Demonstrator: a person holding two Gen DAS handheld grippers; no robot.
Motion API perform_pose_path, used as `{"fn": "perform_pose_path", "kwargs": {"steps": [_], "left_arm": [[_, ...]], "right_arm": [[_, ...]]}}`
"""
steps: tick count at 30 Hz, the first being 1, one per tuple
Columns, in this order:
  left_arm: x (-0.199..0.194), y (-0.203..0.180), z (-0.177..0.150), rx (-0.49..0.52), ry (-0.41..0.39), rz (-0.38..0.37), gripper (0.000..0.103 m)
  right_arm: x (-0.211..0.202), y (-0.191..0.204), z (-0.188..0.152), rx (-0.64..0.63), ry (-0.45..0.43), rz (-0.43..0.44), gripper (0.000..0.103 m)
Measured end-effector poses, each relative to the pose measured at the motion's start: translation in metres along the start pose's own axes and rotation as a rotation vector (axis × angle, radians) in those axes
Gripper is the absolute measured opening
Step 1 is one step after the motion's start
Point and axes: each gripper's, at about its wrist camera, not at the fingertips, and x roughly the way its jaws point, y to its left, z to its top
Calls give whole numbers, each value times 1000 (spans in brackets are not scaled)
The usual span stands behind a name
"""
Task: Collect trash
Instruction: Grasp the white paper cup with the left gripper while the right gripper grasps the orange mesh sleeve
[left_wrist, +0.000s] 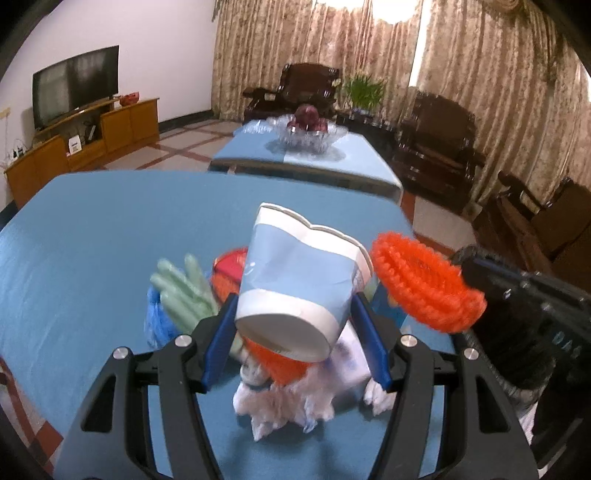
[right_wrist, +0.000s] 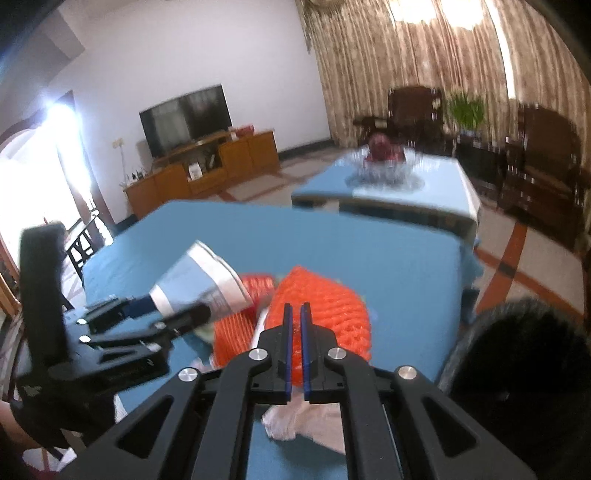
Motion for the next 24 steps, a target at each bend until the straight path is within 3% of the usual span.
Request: {"fn": "perform_pose_path", "kwargs": {"steps": [7, 10, 11, 12, 15, 17, 24], "left_arm": [[3, 8, -24, -10, 49, 11, 60], [3, 8, -25, -14, 45, 7, 60], [3, 7, -25, -13, 44, 6, 60], [4, 7, -25, -10, 43, 6, 60], [5, 6, -25, -3, 39, 7, 60], [5, 7, -25, -9, 44, 7, 60], [9, 16, -25, -31, 54, 28, 60]], "right_arm": [[7, 0, -7, -13, 33, 0, 4], [19, 2, -14, -23, 97, -6, 8], [22, 2, -18, -19, 113, -17, 20], [23, 1, -21, -12, 110, -29, 40], [18, -4, -24, 14, 61, -90, 68], [19, -8, -24, 21, 56, -130, 81], [43, -9, -27, 29, 136, -53, 77]]}}
